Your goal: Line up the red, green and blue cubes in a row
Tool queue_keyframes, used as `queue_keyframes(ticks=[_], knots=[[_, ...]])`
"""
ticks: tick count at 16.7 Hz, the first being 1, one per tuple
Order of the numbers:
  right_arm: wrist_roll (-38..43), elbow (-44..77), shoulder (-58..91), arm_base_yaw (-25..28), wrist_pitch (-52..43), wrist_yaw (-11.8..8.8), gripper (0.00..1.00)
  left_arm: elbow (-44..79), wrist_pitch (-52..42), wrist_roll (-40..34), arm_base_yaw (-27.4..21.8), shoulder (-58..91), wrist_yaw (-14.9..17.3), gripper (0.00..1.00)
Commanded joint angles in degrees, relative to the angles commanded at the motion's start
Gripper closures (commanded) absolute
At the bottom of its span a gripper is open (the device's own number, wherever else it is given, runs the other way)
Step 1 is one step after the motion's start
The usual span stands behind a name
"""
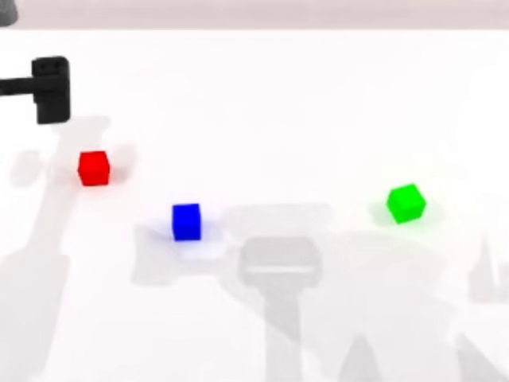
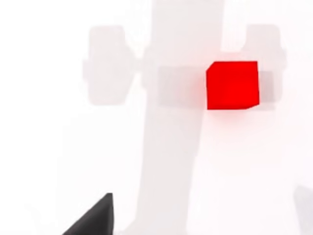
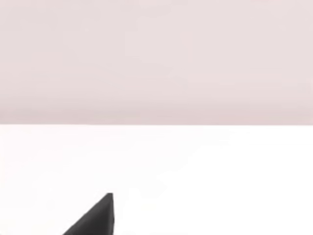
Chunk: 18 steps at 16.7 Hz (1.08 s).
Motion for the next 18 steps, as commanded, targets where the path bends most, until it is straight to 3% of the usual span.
queue_keyframes(ticks=[4,9,18], knots=[[0.00,0.00,0.00,0.00,0.00,0.00,0.00,19.02,-12.45,-1.79,-1.19,22.99,-0.09,0.00],[0.00,0.00,0.00,0.00,0.00,0.00,0.00,36.42,-22.22,-3.55,-2.18,40.56,0.24,0.00],[0.00,0.00,0.00,0.00,0.00,0.00,0.00,41.89,-24.76,-4.08,-2.12,45.47,0.46,0.00]])
